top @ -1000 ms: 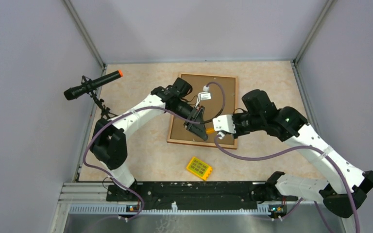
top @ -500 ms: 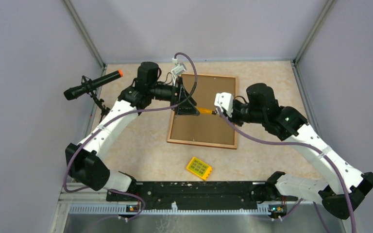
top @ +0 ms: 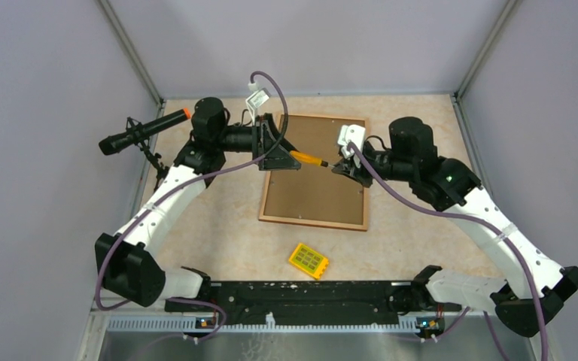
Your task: Take the photo out of the frame
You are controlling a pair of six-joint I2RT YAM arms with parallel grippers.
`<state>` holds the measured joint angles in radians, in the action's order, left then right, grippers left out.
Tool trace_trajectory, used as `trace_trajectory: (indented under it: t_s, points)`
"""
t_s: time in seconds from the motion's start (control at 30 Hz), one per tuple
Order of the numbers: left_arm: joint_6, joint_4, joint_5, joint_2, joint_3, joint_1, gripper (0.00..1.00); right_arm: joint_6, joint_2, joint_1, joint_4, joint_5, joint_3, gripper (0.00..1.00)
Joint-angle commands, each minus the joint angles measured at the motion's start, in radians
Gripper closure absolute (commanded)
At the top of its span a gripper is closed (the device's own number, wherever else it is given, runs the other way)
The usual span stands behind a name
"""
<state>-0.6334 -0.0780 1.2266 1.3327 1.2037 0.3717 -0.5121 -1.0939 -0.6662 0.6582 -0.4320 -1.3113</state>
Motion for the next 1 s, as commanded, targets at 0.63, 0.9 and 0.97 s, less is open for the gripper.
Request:
trace_trajectory:
  t_s: [0.63,0.9,0.97]
  points:
    - [-0.095,-0.129,-0.007,0.049,-0.012,0.141,0.47,-0.048,-0.059,-0.049,0.001,-0.074,-0.103,1.0]
    - [-0.087,-0.136,-0.041,0.032,-0.029,0.127,0.41,-0.073,-0.047,-0.051,0.02,-0.056,-0.084,1.0]
    - [-0.077,-0.118,-0.058,0.022,-0.035,0.128,0.4,-0.073,-0.042,-0.052,0.016,-0.055,-0.072,1.0]
